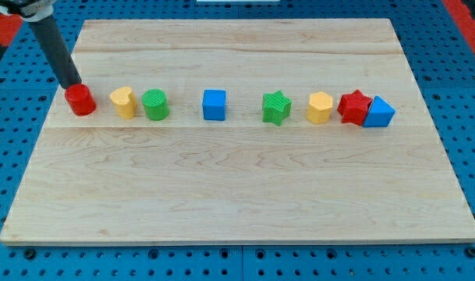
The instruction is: Slide red star to the blue cube
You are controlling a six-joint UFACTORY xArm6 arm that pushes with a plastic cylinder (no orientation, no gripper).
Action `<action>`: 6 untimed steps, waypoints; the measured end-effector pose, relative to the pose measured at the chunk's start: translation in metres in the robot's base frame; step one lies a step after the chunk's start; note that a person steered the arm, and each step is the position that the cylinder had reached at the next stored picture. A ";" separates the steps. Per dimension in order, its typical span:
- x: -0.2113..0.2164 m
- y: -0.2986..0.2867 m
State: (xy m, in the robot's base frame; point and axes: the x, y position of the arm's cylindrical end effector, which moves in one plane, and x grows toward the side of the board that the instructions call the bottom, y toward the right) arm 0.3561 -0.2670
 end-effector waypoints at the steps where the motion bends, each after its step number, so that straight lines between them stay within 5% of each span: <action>1: -0.001 0.006; 4: -0.021 0.069; 6: -0.018 0.168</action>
State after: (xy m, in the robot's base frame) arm 0.3377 -0.0990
